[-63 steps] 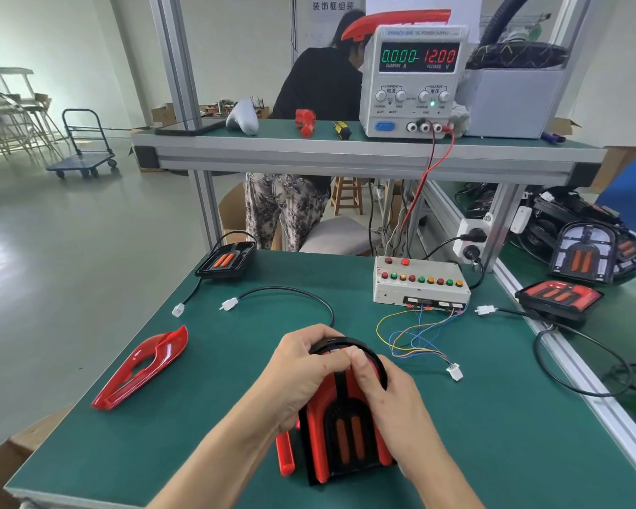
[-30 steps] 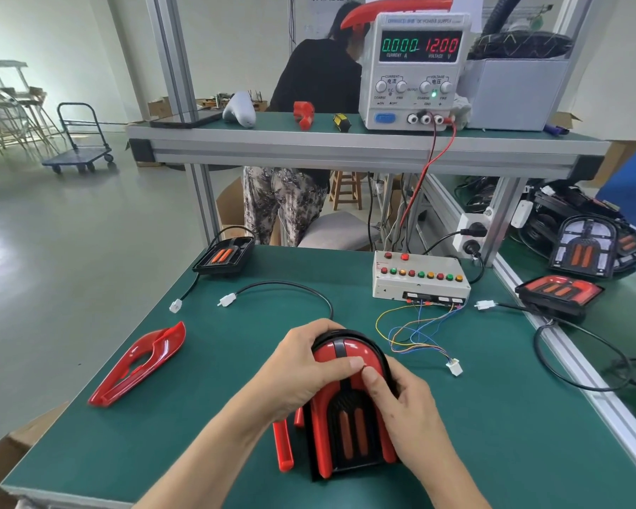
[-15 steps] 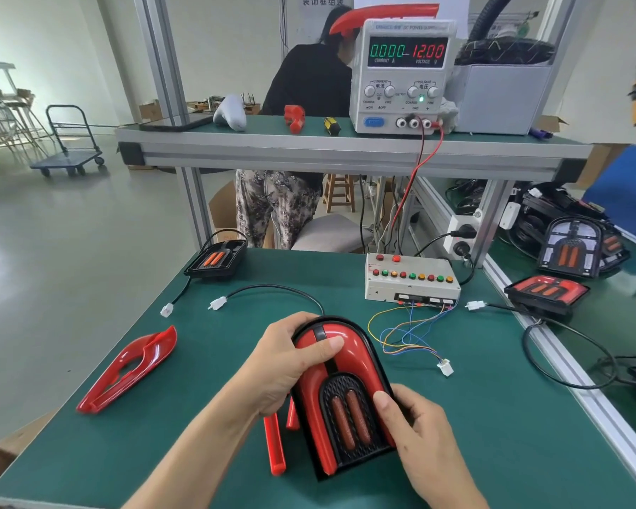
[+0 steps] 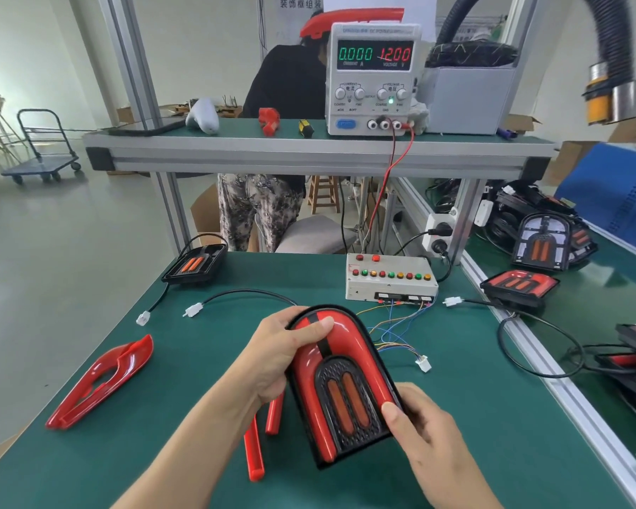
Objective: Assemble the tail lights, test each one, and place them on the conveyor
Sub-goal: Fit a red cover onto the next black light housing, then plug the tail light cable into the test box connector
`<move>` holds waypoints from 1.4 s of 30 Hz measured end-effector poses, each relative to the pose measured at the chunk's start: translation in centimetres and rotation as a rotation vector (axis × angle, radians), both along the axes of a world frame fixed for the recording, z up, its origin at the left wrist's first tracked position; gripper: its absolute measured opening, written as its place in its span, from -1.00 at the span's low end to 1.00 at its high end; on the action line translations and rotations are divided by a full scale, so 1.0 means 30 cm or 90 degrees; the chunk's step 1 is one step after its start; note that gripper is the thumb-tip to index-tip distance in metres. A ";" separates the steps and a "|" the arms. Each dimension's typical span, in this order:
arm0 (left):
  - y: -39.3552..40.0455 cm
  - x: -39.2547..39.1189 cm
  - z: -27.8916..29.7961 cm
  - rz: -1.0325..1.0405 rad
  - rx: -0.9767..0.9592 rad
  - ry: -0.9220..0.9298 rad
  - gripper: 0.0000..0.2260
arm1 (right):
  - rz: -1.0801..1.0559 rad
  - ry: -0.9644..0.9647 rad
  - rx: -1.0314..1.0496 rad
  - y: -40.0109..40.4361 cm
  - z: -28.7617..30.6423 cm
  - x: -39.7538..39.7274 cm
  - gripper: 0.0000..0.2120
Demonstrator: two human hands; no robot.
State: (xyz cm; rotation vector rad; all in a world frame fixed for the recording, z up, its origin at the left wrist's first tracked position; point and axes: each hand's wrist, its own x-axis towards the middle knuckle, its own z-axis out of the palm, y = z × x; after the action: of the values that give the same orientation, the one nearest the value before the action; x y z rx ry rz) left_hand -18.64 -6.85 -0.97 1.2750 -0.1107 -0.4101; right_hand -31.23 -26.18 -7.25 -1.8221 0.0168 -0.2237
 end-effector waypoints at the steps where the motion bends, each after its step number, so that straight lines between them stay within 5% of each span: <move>1: -0.020 -0.002 -0.002 0.004 0.002 -0.007 -0.56 | -0.015 -0.005 -0.002 -0.006 -0.003 -0.004 -0.72; 8: -0.184 0.018 -0.040 -0.027 0.218 -0.143 -0.63 | -0.228 0.116 0.225 -0.127 -0.079 -0.084 -0.80; 13: -0.082 0.121 -0.102 0.184 0.373 -0.190 -0.81 | -0.428 0.154 0.222 -0.259 -0.025 -0.200 -0.75; 17: 0.091 0.202 -0.146 0.286 0.688 -0.215 -0.89 | -0.446 0.189 0.254 -0.304 0.033 -0.218 -0.71; 20: 0.177 0.223 -0.182 0.167 0.988 -0.156 -0.64 | -0.476 0.235 0.262 -0.309 0.034 -0.206 -0.68; 22: 0.206 0.220 -0.199 0.095 1.082 -0.152 -0.67 | -0.499 0.237 0.280 -0.304 0.023 -0.197 -0.68; 25: 0.227 0.226 -0.219 0.112 1.006 -0.187 -0.89 | -0.531 0.235 0.276 -0.300 -0.001 -0.182 -0.71; 29: 0.250 0.222 -0.199 0.140 0.924 -0.212 -0.84 | -0.553 0.259 0.235 -0.312 -0.012 -0.173 -0.68; 34: 0.228 0.184 -0.066 0.198 0.768 -0.343 -0.97 | -0.525 0.275 -0.087 -0.341 -0.009 -0.189 -0.63; 37: 0.179 0.109 0.040 0.151 0.656 -0.402 -0.84 | -0.570 0.246 -0.211 -0.338 -0.017 -0.185 -0.57; 39: 0.135 0.032 0.105 0.114 0.611 -0.461 -0.84 | -0.642 0.144 -0.281 -0.313 -0.018 -0.181 -0.38; 42: 0.048 -0.102 0.152 0.030 0.559 -0.510 -0.86 | -0.511 -0.134 -0.298 -0.237 0.055 -0.161 -0.62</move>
State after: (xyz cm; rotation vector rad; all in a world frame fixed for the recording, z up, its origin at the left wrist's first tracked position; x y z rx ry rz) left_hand -21.71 -5.41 3.58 2.2525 -0.6264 0.1574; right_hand -36.06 -33.28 -5.60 -2.1616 0.5969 -1.0548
